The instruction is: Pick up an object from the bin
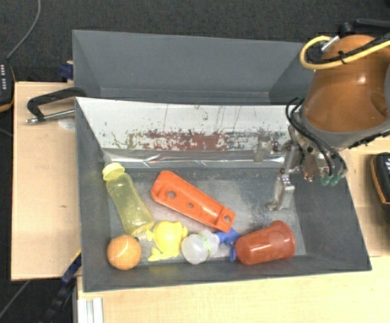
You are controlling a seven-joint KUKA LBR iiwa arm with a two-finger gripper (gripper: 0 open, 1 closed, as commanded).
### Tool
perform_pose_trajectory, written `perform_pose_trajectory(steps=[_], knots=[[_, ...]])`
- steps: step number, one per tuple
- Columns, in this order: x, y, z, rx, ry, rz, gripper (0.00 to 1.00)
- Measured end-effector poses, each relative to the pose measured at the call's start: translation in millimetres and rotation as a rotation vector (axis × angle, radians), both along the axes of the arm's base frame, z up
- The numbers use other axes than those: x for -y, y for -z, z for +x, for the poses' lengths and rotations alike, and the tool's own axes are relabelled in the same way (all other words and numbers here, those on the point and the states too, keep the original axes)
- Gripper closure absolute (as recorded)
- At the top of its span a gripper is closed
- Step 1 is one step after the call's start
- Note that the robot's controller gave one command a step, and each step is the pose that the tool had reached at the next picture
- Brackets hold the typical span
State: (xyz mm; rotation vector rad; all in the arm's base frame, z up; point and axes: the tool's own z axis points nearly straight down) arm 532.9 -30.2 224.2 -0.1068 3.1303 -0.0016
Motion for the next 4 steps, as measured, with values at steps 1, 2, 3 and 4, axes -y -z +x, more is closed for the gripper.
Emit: perform_pose_trajectory(steps=[1,2,3,4], knots=[[-23,38,-4.8,-0.008,-0.095,0.001,0.0],[-30,71,-4.9,-0.002,0.072,0.003,0.0],[-51,101,0.8,-0.005,0.049,0.002,0.0],[-69,147,-5.3,0.001,-0.102,0.002,0.0]])
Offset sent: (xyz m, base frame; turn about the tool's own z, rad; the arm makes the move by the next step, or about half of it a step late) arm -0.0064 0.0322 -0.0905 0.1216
